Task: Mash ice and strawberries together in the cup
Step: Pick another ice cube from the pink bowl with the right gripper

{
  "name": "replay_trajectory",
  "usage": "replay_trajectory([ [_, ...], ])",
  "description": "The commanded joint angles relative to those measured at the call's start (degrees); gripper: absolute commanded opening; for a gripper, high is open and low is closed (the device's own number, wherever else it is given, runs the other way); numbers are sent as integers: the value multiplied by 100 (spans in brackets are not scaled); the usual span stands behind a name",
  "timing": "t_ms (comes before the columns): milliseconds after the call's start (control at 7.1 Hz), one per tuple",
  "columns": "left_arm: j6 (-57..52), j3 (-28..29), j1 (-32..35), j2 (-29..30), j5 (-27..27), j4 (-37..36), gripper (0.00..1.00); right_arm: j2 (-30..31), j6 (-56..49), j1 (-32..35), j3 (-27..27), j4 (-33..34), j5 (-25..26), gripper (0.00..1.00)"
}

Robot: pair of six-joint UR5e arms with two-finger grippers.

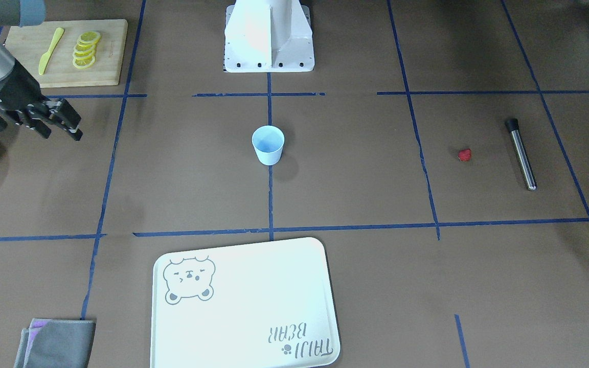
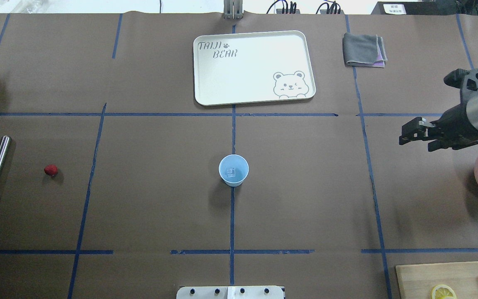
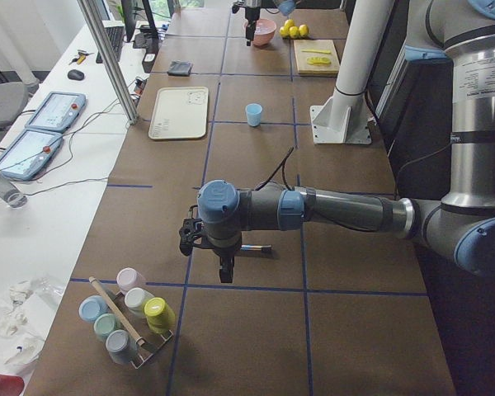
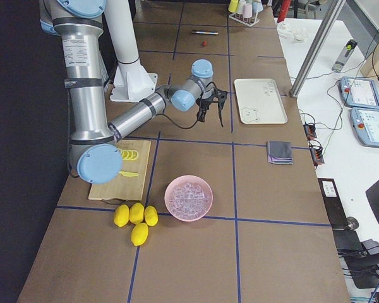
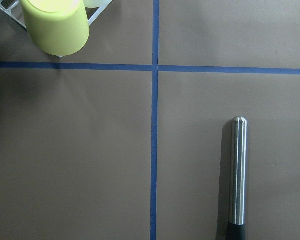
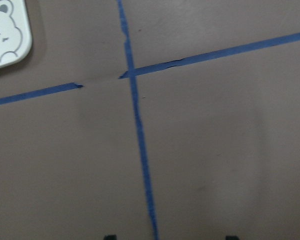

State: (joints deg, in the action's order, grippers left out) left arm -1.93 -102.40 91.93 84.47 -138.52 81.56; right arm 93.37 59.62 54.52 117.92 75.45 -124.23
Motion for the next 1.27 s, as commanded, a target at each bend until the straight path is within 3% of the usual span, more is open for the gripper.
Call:
replay_trajectory([
  [0,0,1,0,0,0,0,100,645,-1753,627,-49,5,-14,79],
  [564,0,10,-9,-18,-183,-9,100,1349,-5452,1402,-418,5,-92,81],
  [1127,18,10,-9,-18,-193,-9,100,1377,-7760,1737,-1190,5,-111,82],
])
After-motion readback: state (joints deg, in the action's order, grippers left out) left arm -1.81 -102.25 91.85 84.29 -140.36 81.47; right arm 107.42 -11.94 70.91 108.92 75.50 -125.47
